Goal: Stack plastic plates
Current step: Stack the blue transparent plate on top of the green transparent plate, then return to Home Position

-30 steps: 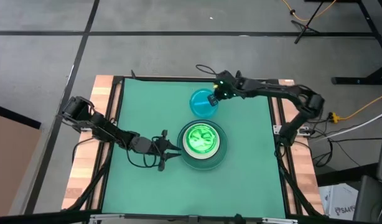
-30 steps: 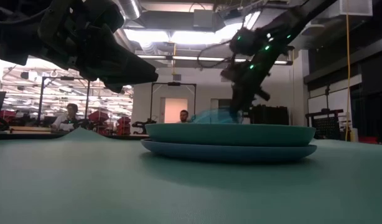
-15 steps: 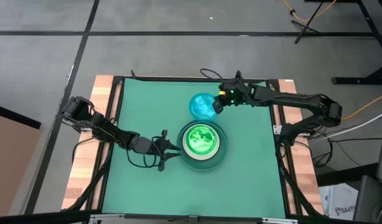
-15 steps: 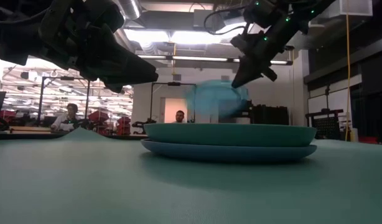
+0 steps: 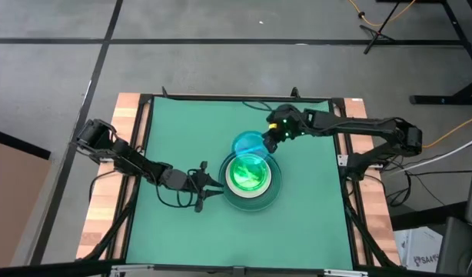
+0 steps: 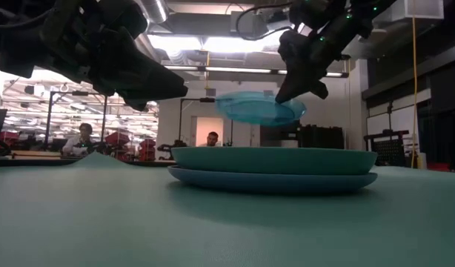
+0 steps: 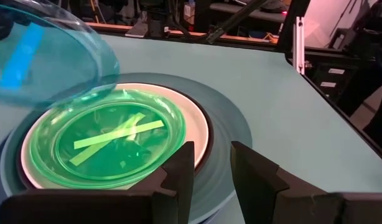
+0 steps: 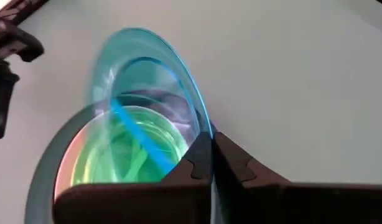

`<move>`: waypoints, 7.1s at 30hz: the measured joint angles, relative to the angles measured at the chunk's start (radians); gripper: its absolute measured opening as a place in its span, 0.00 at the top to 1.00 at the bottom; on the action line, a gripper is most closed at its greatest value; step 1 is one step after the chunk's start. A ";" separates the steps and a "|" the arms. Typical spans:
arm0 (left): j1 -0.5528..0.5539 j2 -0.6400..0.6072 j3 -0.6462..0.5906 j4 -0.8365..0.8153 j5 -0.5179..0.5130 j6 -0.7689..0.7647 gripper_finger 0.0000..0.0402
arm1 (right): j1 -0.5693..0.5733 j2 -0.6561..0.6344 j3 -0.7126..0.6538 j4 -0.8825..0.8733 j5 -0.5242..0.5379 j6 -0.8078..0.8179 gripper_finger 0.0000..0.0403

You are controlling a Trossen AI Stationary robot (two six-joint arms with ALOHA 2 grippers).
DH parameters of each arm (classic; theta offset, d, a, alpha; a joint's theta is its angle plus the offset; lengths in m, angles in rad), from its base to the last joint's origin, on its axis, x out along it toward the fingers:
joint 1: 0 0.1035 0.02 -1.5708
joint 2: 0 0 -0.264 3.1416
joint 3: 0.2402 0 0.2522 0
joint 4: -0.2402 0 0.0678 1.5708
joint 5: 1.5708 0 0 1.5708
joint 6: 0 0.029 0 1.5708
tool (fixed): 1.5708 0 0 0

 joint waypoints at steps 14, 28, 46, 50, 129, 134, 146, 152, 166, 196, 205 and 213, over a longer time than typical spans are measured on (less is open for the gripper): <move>-0.006 0.000 0.000 0.007 0.003 0.008 0.76 | 0.114 0.072 -0.144 0.231 0.033 0.084 1.00; -0.006 0.000 0.000 0.014 0.002 0.008 0.76 | 0.114 0.170 -0.148 0.240 -0.002 0.106 1.00; -0.006 0.000 0.000 0.014 0.002 0.010 0.76 | 0.121 0.164 -0.147 0.218 -0.235 0.103 0.72; -0.006 0.000 0.000 0.015 0.000 0.010 0.76 | 0.150 0.121 -0.147 0.143 -0.215 0.107 0.66; 0.182 -1.393 -0.400 -0.717 0.059 0.115 0.91 | 0.412 -1.396 -0.939 0.377 0.254 -0.237 0.99; 0.182 -1.564 -0.400 -0.851 0.079 0.109 0.91 | 0.412 -1.395 -0.939 0.343 0.254 -0.237 0.99; 0.181 -1.566 -0.385 -0.897 0.103 0.121 0.91 | 0.412 -1.391 -0.938 0.287 0.244 -0.234 0.99; 0.181 -1.561 -0.385 -0.897 0.099 0.135 0.91 | 0.412 -1.392 -0.939 0.300 0.247 -0.234 0.99; 0.182 -1.561 -0.385 -0.897 0.102 0.136 0.91 | 0.412 -1.391 -0.994 0.445 0.126 -0.295 0.99; 0.182 -1.561 -0.384 -0.897 0.102 0.136 0.91 | 0.412 -1.372 -0.995 0.442 0.122 -0.287 0.99; 0.182 -1.561 -0.384 -0.897 0.102 0.136 0.91 | 0.412 -1.372 -0.995 0.442 0.122 -0.287 0.99; 0.182 -1.561 -0.384 -0.897 0.102 0.136 0.91 | 0.412 -1.372 -0.995 0.442 0.122 -0.287 0.99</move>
